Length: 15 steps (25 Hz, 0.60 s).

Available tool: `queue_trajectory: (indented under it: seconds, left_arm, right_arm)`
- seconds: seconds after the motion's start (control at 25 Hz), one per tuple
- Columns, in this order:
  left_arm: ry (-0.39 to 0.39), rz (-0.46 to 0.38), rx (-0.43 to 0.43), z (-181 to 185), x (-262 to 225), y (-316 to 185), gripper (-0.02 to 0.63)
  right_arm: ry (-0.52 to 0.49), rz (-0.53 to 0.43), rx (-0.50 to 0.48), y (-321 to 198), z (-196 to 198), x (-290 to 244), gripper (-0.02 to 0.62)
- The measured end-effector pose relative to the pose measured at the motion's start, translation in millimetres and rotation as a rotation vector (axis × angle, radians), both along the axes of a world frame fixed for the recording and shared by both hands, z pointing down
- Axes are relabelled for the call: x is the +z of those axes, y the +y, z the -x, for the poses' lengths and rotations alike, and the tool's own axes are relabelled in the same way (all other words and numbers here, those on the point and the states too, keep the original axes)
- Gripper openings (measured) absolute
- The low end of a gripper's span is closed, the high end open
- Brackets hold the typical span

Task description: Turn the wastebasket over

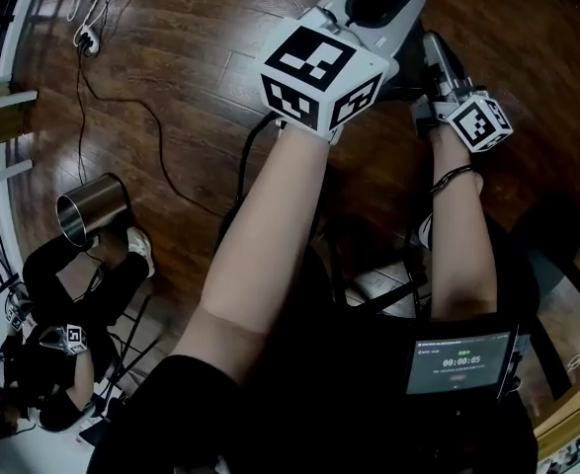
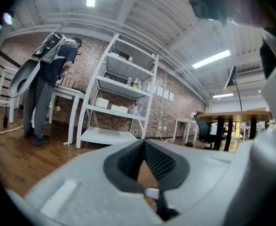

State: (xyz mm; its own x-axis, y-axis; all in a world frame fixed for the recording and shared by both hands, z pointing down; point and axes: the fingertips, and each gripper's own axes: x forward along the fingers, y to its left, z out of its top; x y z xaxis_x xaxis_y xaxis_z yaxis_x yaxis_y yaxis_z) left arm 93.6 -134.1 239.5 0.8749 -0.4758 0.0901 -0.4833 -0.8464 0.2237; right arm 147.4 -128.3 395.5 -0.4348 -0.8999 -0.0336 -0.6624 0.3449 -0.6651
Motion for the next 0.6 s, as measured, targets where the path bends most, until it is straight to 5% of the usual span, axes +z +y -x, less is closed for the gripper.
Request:
queue_trajectory:
  seconds: [0.28, 0.6]
  left_arm:
    - [0.002, -0.003, 0.017, -5.7, -2.9, 3.6, 0.002]
    - [0.020, -0.004, 0.023, -8.2, -8.7, 6.1, 0.002]
  right_arm:
    - [-0.500, 0.080, 0.243, 30.5, -42.5, 83.8, 0.012]
    - [-0.614, 0.189, 0.338, 82.8, -41.6, 149.7, 0.030]
